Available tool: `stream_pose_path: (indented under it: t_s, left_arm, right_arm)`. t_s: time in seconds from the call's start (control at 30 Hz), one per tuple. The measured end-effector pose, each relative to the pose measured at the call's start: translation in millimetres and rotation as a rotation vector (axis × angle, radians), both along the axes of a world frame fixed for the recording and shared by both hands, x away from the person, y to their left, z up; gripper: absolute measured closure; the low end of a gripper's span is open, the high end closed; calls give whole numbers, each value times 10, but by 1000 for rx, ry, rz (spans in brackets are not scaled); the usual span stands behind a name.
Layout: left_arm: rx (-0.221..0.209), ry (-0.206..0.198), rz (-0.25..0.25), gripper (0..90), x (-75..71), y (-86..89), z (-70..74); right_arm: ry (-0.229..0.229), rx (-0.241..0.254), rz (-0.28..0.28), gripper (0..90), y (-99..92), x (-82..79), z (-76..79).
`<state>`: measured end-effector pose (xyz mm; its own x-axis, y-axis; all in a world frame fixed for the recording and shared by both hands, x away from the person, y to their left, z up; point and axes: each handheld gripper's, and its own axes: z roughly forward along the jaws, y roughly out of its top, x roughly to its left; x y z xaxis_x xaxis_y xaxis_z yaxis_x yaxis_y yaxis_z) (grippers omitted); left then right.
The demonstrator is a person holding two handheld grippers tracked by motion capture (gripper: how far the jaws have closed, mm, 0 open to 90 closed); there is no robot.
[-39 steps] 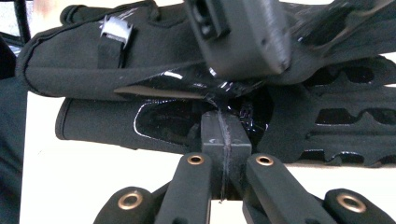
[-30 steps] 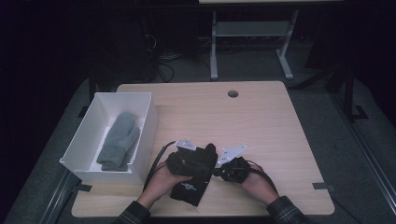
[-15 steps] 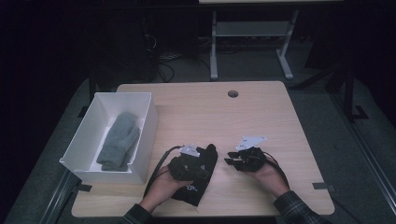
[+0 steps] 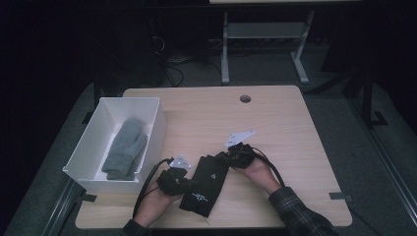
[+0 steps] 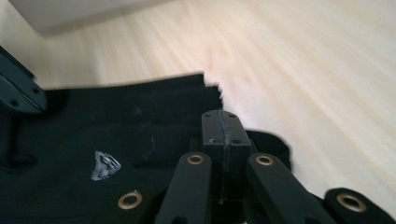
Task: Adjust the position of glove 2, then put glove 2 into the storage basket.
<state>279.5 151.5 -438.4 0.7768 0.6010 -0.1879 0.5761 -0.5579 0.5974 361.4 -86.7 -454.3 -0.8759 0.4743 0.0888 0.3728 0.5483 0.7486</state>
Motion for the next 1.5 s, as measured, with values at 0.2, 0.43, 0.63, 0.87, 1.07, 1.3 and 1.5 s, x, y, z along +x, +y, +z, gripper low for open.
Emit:
stream_pose_path:
  t_s: [0.2,0.43,0.63,0.87,1.07,1.3,1.5]
  left_arm:
    - [49,-28,-18,898,62,-104,-78]
    - [90,-60,-38,898,294,-268,-96]
    - [101,-83,-36,898,473,-408,-105]
    - [117,-109,-41,898,549,-476,-94]
    - [45,-103,-46,825,572,-406,-30]
    - [-3,-88,-108,504,629,-400,78]
    - [-11,-71,-158,260,700,-473,67]
  right_arm:
    - [3,-47,-3,900,-21,13,-86]
    - [2,-90,-42,900,-255,-29,-58]
    - [16,-89,-74,900,-484,-67,-56]
    - [14,-90,-90,900,-587,-123,-38]
    - [2,-35,-124,713,-677,-153,51]
    - [-23,-30,-211,437,-1042,-242,16]
    - [-16,-41,-293,311,-1433,-340,-80]
